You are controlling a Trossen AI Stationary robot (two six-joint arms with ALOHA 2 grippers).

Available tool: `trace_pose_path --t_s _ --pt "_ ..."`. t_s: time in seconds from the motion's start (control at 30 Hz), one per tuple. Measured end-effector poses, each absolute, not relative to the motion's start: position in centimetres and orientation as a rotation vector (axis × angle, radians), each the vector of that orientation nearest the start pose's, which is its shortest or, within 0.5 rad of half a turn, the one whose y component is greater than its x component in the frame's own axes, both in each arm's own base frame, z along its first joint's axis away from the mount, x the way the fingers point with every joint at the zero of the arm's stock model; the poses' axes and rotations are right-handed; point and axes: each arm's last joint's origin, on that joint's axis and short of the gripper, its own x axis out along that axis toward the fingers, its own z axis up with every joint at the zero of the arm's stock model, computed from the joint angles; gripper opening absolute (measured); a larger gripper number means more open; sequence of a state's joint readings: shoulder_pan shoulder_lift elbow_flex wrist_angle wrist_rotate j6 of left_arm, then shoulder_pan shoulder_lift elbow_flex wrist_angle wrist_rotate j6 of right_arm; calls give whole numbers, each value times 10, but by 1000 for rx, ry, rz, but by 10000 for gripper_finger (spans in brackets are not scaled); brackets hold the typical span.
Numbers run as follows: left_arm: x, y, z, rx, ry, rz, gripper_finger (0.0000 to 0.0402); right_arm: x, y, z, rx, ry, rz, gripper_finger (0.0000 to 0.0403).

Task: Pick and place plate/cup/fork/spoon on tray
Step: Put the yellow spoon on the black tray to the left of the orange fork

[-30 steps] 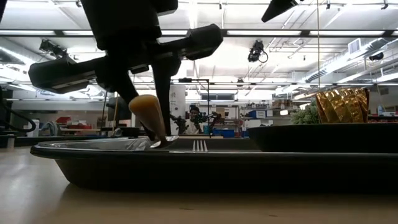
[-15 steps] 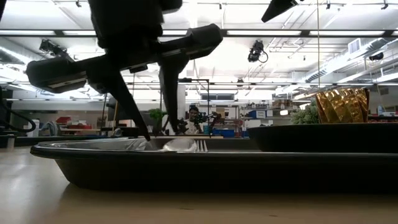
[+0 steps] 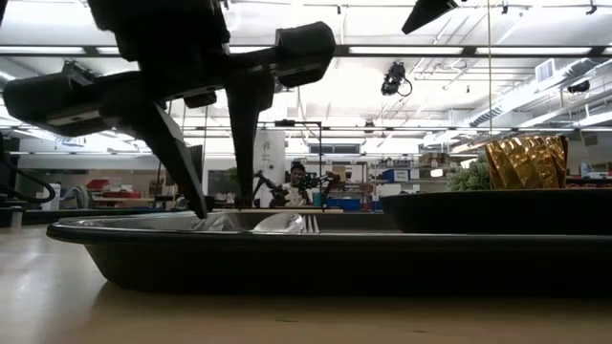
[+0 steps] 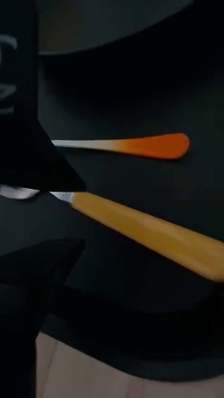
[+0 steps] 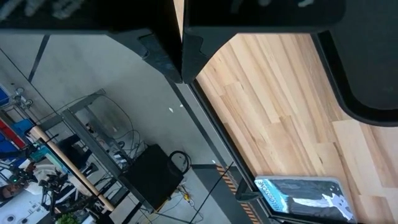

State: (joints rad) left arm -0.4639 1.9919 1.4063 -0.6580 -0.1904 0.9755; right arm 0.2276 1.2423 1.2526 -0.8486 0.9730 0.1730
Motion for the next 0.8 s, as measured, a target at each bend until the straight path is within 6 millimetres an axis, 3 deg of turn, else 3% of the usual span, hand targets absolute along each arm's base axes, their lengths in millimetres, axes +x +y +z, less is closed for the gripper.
trace_pose_path --t_s 0.2,0.5,0.8 --pt "364 -168 169 1181 949 -831 137 235 30 353 -325 640 -754 10" --pt "389 -151 178 838 861 -593 137 235 30 353 -322 639 -755 10" --pt "398 -123 176 758 949 -330 137 235 30 353 -316 638 -752 10"
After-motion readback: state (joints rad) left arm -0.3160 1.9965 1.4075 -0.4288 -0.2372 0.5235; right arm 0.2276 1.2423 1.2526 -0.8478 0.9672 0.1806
